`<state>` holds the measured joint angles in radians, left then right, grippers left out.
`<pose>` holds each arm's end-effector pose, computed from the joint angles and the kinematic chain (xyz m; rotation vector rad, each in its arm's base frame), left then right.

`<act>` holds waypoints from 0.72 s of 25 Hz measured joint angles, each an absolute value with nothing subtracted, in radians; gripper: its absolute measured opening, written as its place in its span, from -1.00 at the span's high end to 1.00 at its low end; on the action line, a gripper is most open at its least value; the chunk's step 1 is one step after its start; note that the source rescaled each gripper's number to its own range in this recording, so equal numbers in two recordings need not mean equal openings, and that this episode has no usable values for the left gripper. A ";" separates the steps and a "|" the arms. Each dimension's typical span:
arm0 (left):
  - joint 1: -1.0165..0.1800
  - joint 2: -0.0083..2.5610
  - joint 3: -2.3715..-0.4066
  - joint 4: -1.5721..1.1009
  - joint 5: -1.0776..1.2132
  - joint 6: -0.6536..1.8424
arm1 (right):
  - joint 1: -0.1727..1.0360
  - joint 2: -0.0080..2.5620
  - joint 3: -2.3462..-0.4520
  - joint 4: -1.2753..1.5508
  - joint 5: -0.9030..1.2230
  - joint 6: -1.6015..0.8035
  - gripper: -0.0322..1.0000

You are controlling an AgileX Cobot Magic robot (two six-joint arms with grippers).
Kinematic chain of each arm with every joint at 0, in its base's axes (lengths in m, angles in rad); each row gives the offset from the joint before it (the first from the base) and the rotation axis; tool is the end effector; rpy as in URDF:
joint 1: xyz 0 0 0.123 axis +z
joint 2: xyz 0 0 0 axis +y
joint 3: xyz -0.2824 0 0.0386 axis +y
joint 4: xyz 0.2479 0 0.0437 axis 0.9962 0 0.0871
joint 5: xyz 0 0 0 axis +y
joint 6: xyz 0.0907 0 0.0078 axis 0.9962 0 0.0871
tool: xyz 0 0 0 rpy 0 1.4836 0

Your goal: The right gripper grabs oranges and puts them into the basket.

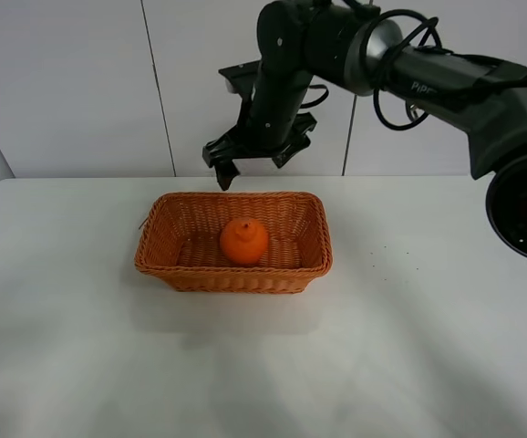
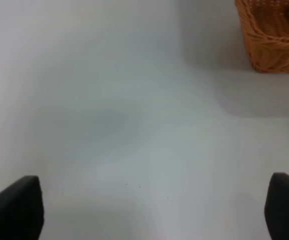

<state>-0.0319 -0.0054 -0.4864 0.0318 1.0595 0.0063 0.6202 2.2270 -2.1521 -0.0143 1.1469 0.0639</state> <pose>-0.0040 0.0027 0.2735 0.0379 2.0506 0.0222 0.4008 0.2848 0.2657 -0.7508 2.6144 0.1838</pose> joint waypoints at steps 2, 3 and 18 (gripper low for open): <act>-0.032 -0.005 -0.486 0.032 1.060 0.006 | 0.585 2.226 -2.169 -0.013 1.176 0.061 -1.00; -0.032 -0.005 -0.486 0.032 1.060 0.006 | 0.567 2.226 -2.171 -0.013 1.186 0.059 -1.00; -0.032 -0.005 -0.486 0.032 1.060 0.006 | 0.048 2.226 -2.171 -0.017 1.216 0.017 -1.00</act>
